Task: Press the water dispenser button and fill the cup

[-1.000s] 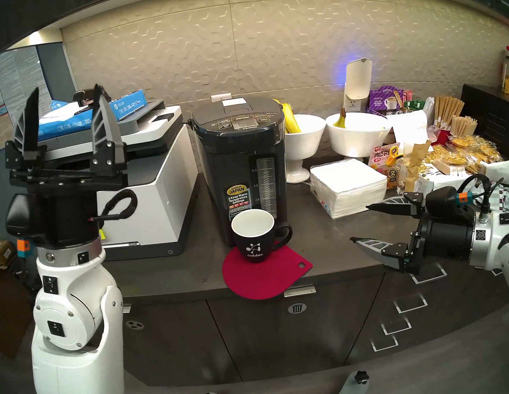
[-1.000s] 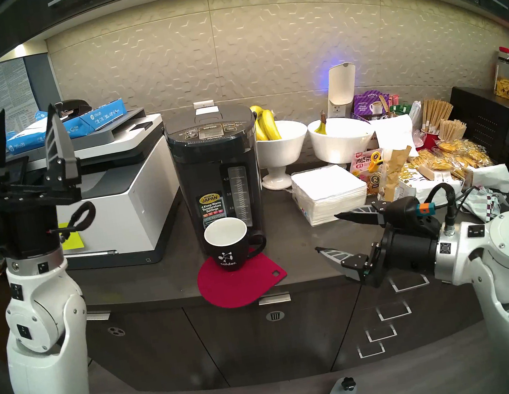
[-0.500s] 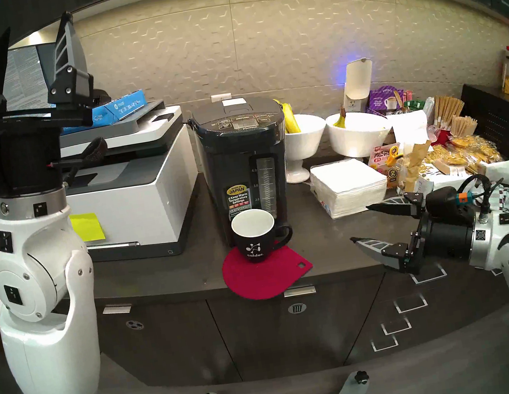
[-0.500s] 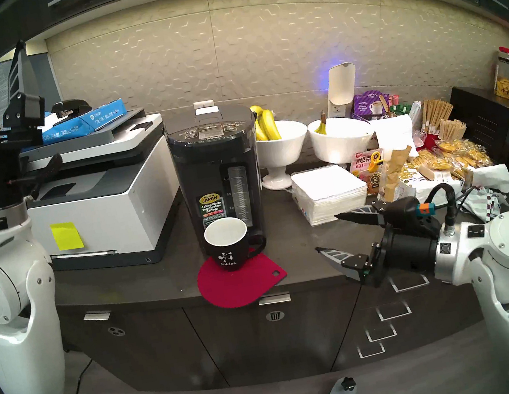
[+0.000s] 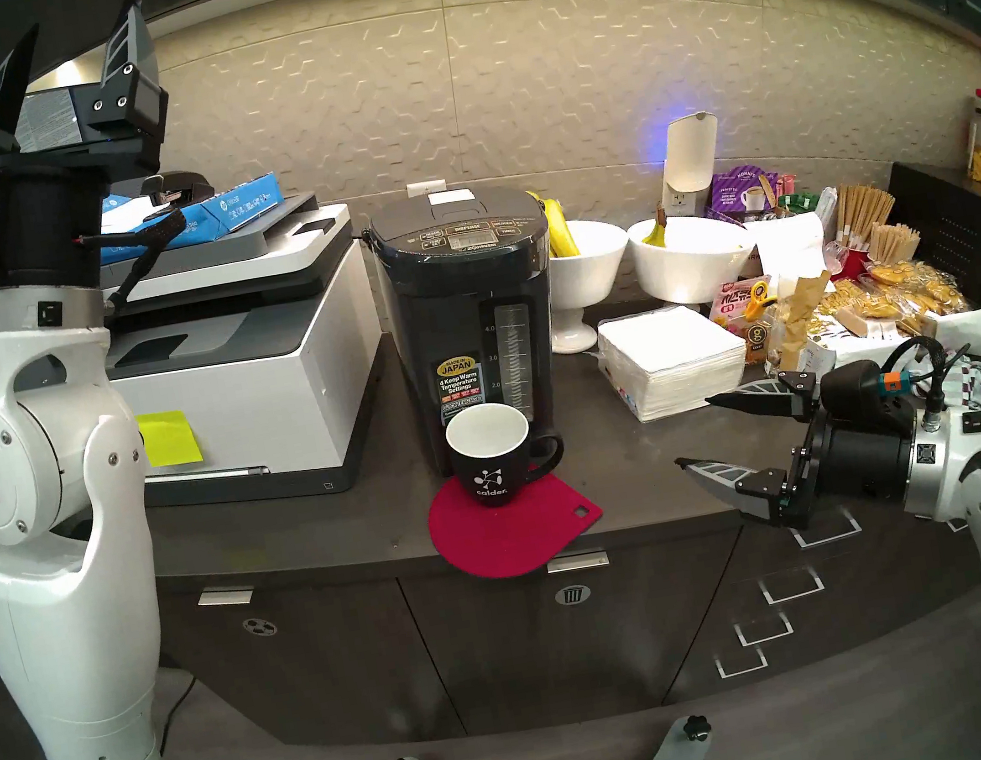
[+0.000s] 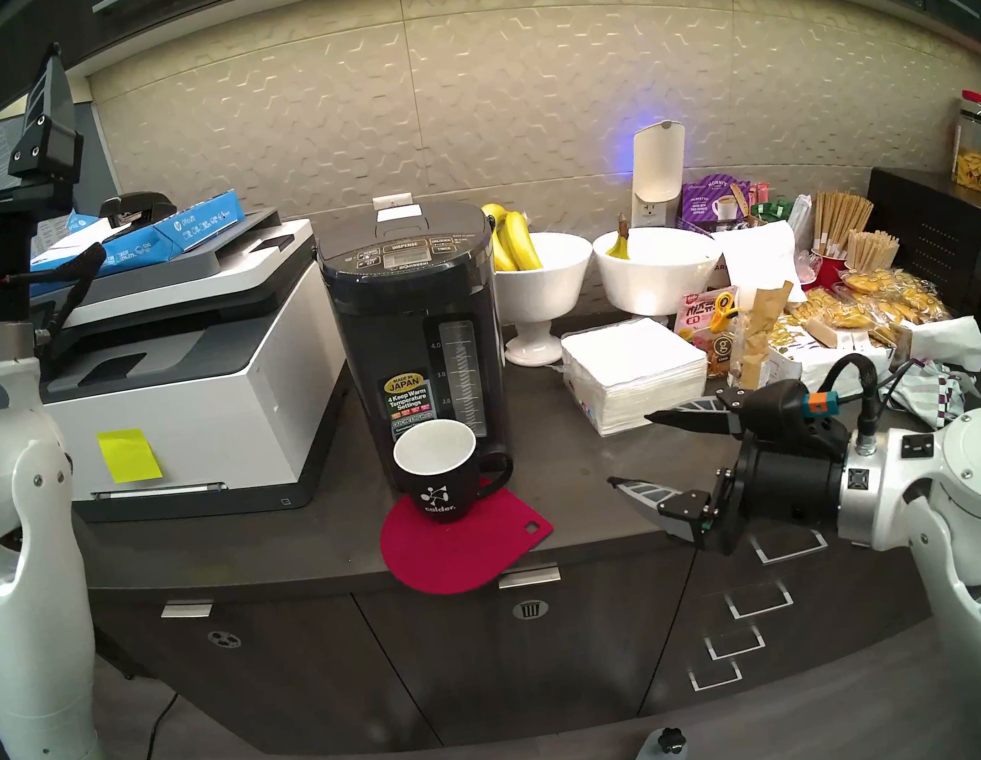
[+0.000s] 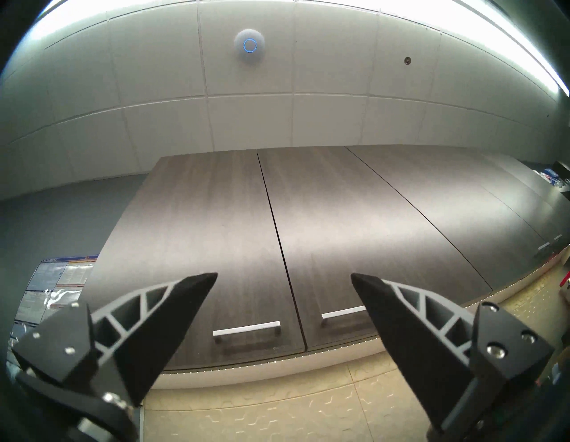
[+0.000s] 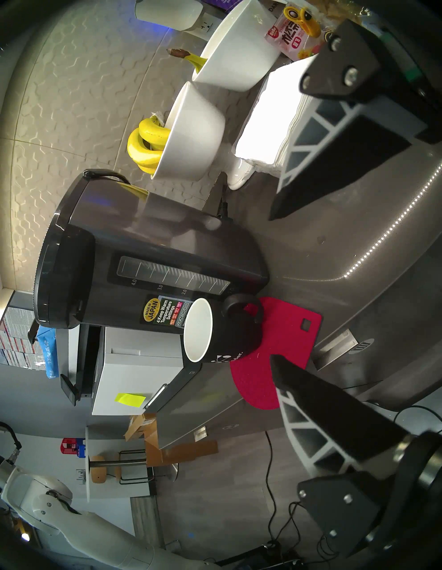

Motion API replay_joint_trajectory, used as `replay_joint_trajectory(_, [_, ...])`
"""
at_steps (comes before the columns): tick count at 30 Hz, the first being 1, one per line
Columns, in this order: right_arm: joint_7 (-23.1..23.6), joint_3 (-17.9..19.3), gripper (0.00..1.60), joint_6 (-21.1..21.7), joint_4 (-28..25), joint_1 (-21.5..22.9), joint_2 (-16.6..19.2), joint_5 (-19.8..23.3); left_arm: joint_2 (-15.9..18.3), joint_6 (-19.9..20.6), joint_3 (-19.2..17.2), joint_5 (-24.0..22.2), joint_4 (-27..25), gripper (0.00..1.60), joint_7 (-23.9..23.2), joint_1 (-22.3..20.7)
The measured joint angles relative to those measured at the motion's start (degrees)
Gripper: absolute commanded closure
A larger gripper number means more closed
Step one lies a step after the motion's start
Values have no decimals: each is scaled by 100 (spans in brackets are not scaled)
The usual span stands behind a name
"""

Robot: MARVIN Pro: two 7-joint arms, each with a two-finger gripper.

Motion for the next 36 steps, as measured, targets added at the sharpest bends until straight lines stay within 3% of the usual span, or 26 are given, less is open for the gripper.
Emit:
replay_joint_trajectory(17, [7, 0, 0, 0, 0, 1, -3, 0, 402, 1463, 529, -958, 145, 0, 231, -1067])
replay_joint_trajectory(36, [12, 0, 0, 0, -2, 1, -4, -1, 680, 2521, 735, -1828, 296, 0, 421, -2115])
